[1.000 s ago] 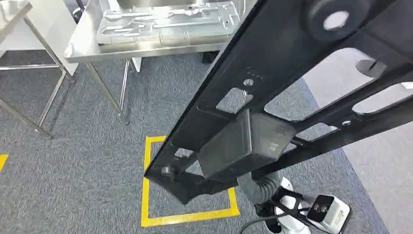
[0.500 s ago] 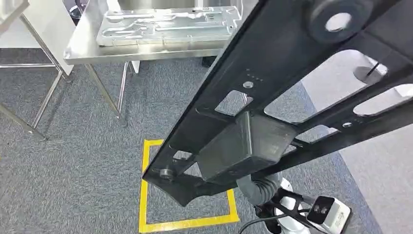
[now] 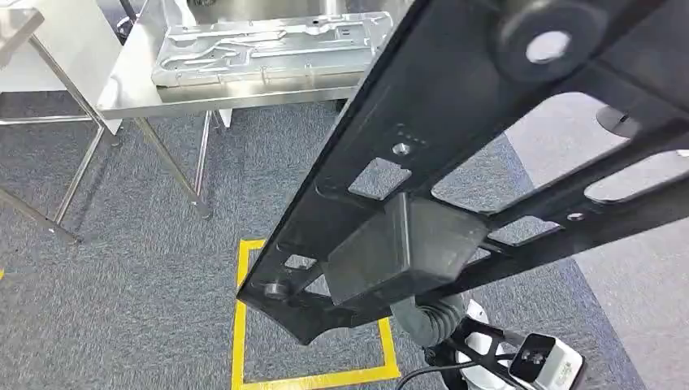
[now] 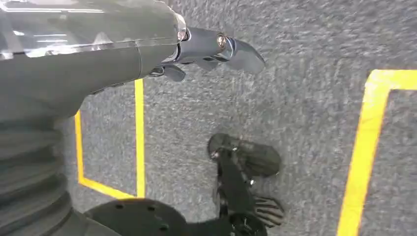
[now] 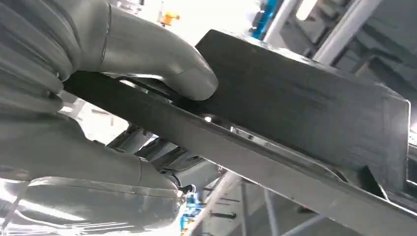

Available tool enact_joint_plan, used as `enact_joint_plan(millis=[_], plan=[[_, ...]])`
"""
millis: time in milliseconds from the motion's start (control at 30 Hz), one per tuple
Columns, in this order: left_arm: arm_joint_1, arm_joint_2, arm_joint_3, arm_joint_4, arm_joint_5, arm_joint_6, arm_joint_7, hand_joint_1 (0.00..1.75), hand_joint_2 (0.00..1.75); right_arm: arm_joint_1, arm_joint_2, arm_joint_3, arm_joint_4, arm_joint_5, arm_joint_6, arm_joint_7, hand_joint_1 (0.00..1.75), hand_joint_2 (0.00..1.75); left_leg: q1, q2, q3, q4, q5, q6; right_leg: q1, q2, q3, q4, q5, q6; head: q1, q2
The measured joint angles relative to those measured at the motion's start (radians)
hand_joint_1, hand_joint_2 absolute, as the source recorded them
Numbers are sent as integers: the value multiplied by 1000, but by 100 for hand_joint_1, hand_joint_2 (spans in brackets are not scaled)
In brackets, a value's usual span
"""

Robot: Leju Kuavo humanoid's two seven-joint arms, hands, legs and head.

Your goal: Take the parts from the cabinet and place them on the table.

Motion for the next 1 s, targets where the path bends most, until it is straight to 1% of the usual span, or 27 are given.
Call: enact_joint_plan(millis=[33, 67, 100, 133, 167, 200, 233, 267, 300, 400, 433, 467, 500, 533, 567, 600, 633, 667, 700, 733, 767, 800, 867, 900, 933, 967, 1000], plan=[[0, 4, 0, 0, 0, 0, 0, 0, 175, 1, 2, 0, 0, 0, 0, 0, 161, 175, 1, 0, -52, 95, -41, -4, 2, 0, 4, 0, -4, -2, 0, 0], [1, 5, -1, 0, 0, 0, 0, 0, 175, 1, 2, 0, 0, 0, 0, 0, 161, 175, 2, 0, -100, 175, -67, -7, 3, 0, 6, 1, -8, -3, 0, 0], [3, 7, -1, 0, 0, 0, 1, 0, 175, 1, 2, 0, 0, 0, 0, 0, 161, 175, 2, 0, -133, 223, -73, -8, 3, 1, 9, 1, -12, -3, 0, 0], [5, 8, -1, 0, 0, -1, 1, 0, 175, 2, 2, 0, 0, 0, 0, 0, 161, 175, 2, 0, -149, 227, -52, -8, 4, 3, 16, 1, -17, -2, 0, 0], [5, 8, -1, 0, 0, -1, 1, 0, 175, 2, 2, 0, 0, 1, 0, 1, 161, 175, 1, 0, -135, 175, -5, -5, 4, 4, 24, 1, -23, -1, 0, 0], [5, 8, -1, 0, 0, -1, 2, 0, 175, 1, 2, 0, 0, 1, 0, 1, 161, 175, 1, 0, -100, 87, 56, -1, 5, 4, 35, 1, -29, 0, 0, 0], [5, 10, -2, 0, 0, 0, 2, 0, 175, -1, 3, 1, 0, 1, -1, 1, 161, 175, 1, 0, -59, -14, 114, 5, 5, 4, 46, 1, -37, 3, 0, 0], [5, 11, -2, 0, 0, 1, 4, 0, 175, -6, 3, 1, 0, 0, -3, 1, 161, 175, -1, 0, -35, -73, 127, 15, 5, 4, 50, 0, -43, 6, 0, 0], [4, 12, -2, 0, 0, 3, 4, 0, 175, -13, 3, 2, 1, 0, -8, 0, 161, 175, -7, 0, -26, -90, 116, 21, 12, 7, 49, 5, -46, 13, 0, 0], [3, 13, -3, 0, 0, 11, 3, 0, 175, -19, 3, 4, 2, 1, -27, 1, 161, 175, -10, -3, -29, -87, 111, 37, 9, 6, 52, -3, -50, 29, 0, 0], [3, 12, -3, 0, 0, 12, 3, 0, 175, -21, 3, 5, 2, -1, -30, 1, 161, 175, 2, -2, -19, -98, 114, 43, 14, 6, 56, -3, -57, 37, 0, 0], [2, 11, -3, 0, 0, 15, 0, 0, 175, -25, 3, 7, 2, -5, -33, 1, 161, 175, 2, -3, -12, -103, 113, 48, 12, 4, 51, 22, -69, 41, 0, 0], [1, 11, -3, 0, 0, 18, 0, 0, 175, -30, 3, 10, 2, -8, -34, 0, 161, 175, 2, -1, -9, -103, 110, 54, 10, 4, 18, 85, -102, 44, 0, 0], [0, 11, -3, 0, 0, 20, 0, 0, 175, -32, 3, 14, 4, -10, -34, 0, 161, 175, 1, -1, -7, -103, 107, 57, 7, 4, -28, 169, -138, 47, 0, 0], [0, 10, -3, 0, 0, 21, 0, 0, 175, -31, 3, 17, 5, -13, -35, 0, 161, 175, 0, -1, -6, -103, 104, 58, 5, 4, -81, 260, -171, 50, 0, 0], [1, 10, -2, 0, 0, 22, 0, 0, 175, -31, 3, 20, 8, -14, -35, 0, 161, 175, 0, -1, -4, -102, 101, 59, 4, 4, -125, 327, -184, 52, 0, 0], [2, 10, -2, 0, 0, 25, 0, 0, 175, -32, 3, 24, 10, -14, -35, 0, 161, 175, 0, -2, 1, -102, 97, 58, 3, 4, -143, 337, -166, 52, 0, 0], [3, 10, 0, 0, 0, 27, 0, 0, 175, -34, 3, 28, 13, -15, -35, 0, 161, 175, 0, -3, 8, -102, 92, 57, 3, 4, -131, 295, -123, 51, 0, 0], [3, 9, 1, 0, 0, 29, 0, 0, 175, -38, 3, 32, 14, -16, -35, 0, 161, 175, 0, -5, 17, -102, 86, 55, 3, 4, -99, 215, -68, 47, 0, 0], [3, 7, 2, 0, 0, 30, 0, 0, 175, -44, 3, 35, 14, -16, -35, 0, 161, 175, -1, -6, 26, -101, 81, 53, 4, 4, -58, 116, -12, 42, 0, 0], [3, 6, 2, 0, 0, 31, 0, 0, 175, -50, 3, 37, 14, -16, -36, 0, 161, 175, -1, -6, 33, -101, 74, 50, 6, 2, -23, 30, 25, 34, 0, 0], [2, 3, 3, 0, 0, 31, 0, 0, 175, -57, 3, 39, 15, -17, -36, 0, 161, 175, -8, -6, 33, -99, 68, 43, 13, 0, -11, 13, 5, 31, 0, 0], [2, 3, 4, 0, 0, 31, 0, 0, 175, -61, 3, 43, 17, -18, -39, 1, 161, 175, -5, -5, 33, -100, 63, 33, 13, 4, -14, 12, 5, 23, 0, 0], [2, 3, 4, 0, 0, 31, -2, 0, 175, -65, 3, 44, 21, -21, -43, 2, 161, 175, -3, -4, 36, -106, 63, 28, 14, 5, -14, 11, 2, 18, 0, 0], [-1, 3, 4, 0, 0, 31, -2, 0, 175, -73, 3, 47, 23, -22, -48, 8, 161, 175, -9, -3, 42, -107, 58, 21, 8, 7, -8, 1, 4, 13, 0, 0], [-1, 2, 3, 0, 0, 31, -2, 0, 175, -84, 4, 53, 25, -24, -59, 20, 161, 175, -5, -3, 39, -89, 49, 18, 4, 5, 4, -9, 5, 8, 0, 0], [-3, 0, 3, 0, 0, 31, -2, 0, 175, -97, 6, 58, 28, -29, -67, 27, 161, 175, -5, -3, 13, -35, 20, 14, 2, 2, 10, -11, 2, 1, 0, 0]])
